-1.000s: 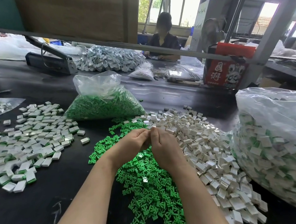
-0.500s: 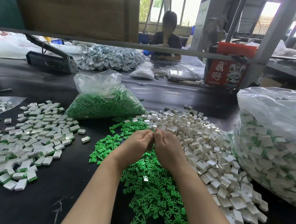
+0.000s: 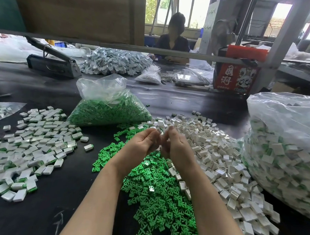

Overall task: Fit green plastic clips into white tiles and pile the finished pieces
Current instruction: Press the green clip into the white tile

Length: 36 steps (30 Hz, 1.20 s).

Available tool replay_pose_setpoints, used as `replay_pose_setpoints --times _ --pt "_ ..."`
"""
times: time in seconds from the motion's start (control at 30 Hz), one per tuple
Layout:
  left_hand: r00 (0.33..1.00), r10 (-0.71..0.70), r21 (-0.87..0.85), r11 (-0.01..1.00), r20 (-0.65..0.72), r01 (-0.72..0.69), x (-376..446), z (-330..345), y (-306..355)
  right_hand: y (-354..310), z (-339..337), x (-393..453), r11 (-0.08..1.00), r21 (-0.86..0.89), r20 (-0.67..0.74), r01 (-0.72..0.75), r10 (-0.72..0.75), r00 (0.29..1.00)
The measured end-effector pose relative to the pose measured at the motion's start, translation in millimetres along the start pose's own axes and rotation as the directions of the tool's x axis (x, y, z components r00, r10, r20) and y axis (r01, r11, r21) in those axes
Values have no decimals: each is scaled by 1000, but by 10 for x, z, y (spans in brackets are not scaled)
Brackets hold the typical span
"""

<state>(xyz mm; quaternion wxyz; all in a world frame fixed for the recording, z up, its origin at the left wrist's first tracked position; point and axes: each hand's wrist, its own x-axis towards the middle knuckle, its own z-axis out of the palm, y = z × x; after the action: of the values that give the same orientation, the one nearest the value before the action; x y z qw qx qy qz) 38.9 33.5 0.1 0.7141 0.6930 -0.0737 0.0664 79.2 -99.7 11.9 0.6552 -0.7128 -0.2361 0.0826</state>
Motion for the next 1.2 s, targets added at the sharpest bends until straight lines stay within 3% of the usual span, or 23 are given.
replay_pose_setpoints --times 0.17,0.43,0.7,0.97,1.2 --pt "994 93 96 992 -49 -88 -20 -25 14 -6 -13 -12 974 181 33 -134 130 991" --pt "997 58 65 996 -54 -54 -19 83 91 -5 24 1 912 331 264 -242 157 952" --pt "966 105 34 994 -237 -100 41 149 127 7 28 3 903 386 216 -191 113 970" --pt "929 -1 -56 998 -369 -22 111 278 159 15 60 -5 946 298 127 -130 95 987" --pt "918 -125 -176 982 -376 62 143 328 171 -14 37 -26 957 261 82 -128 110 991"
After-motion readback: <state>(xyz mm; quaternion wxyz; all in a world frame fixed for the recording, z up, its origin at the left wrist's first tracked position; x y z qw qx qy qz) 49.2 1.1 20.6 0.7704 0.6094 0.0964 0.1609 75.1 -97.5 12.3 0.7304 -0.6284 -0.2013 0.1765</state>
